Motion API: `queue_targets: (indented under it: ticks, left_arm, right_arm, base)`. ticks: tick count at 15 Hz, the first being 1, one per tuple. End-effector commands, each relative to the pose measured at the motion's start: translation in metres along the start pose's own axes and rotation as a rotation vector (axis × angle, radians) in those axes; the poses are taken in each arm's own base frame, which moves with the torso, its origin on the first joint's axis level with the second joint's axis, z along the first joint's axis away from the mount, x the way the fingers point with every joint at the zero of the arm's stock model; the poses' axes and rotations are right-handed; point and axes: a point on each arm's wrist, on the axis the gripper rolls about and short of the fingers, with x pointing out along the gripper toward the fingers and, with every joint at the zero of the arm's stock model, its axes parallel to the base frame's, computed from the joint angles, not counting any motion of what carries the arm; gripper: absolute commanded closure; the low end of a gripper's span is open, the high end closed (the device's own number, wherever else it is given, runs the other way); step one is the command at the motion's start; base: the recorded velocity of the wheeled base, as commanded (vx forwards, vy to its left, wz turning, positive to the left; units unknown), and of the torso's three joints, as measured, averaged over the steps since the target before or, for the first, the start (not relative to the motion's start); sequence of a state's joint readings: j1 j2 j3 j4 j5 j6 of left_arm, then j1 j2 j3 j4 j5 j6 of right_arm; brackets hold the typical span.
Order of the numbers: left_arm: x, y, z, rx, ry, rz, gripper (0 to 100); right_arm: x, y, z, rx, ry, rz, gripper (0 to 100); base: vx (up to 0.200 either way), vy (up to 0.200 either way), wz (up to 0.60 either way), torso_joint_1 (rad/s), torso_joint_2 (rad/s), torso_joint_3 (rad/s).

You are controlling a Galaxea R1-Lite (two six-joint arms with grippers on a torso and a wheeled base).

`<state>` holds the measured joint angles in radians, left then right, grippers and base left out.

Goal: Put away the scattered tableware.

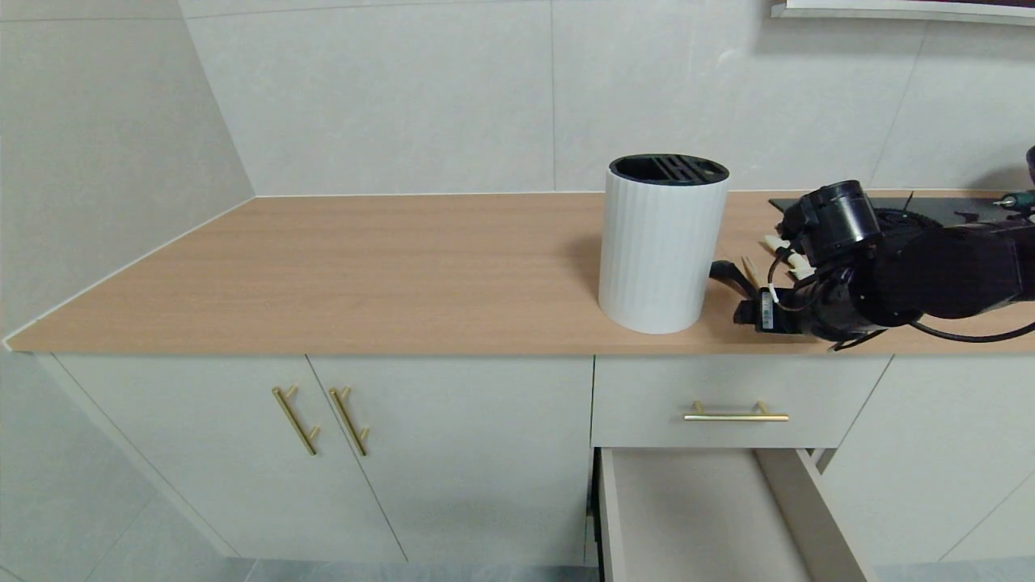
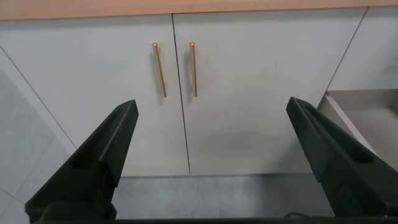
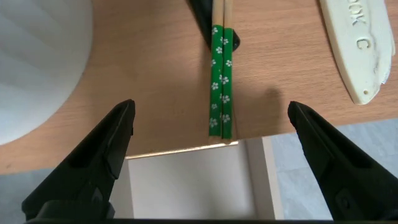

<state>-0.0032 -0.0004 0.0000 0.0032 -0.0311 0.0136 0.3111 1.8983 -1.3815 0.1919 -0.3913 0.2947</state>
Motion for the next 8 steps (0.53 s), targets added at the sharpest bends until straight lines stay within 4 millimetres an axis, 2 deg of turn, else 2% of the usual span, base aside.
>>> queue_targets:
  ticks: [1,5,6,8]
  left_arm:
    - [0.0,0.0,0.0,0.0,0.0,-0.001,0]
    - [0.0,0.0,0.0,0.0,0.0,0.001,0]
    - [0.0,0.0,0.0,0.0,0.0,-0.001,0]
    - [0.0,0.0,0.0,0.0,0.0,0.001,0]
  right_arm:
    - [0.0039,0.0001,-0.0014,-0.002,0.008,-0.005,0]
    - [0.0059,-0.0005,-0.0001,0.001,0.007,-0.008,0]
    - [0.0063,-0.0003,0.0,0.001,0.007,-0.008,100]
    - [0.0064,-0.0004,-0.0007,0.0,0.011,-0.008,100]
  base:
    - [0.0,0.0,0.0,0.0,0.0,0.0]
    - [0.0,0.0,0.0,0.0,0.0,0.0]
    - [0.0,0.0,0.0,0.0,0.0,0.0]
    - [0.0,0.0,0.0,0.0,0.0,0.0]
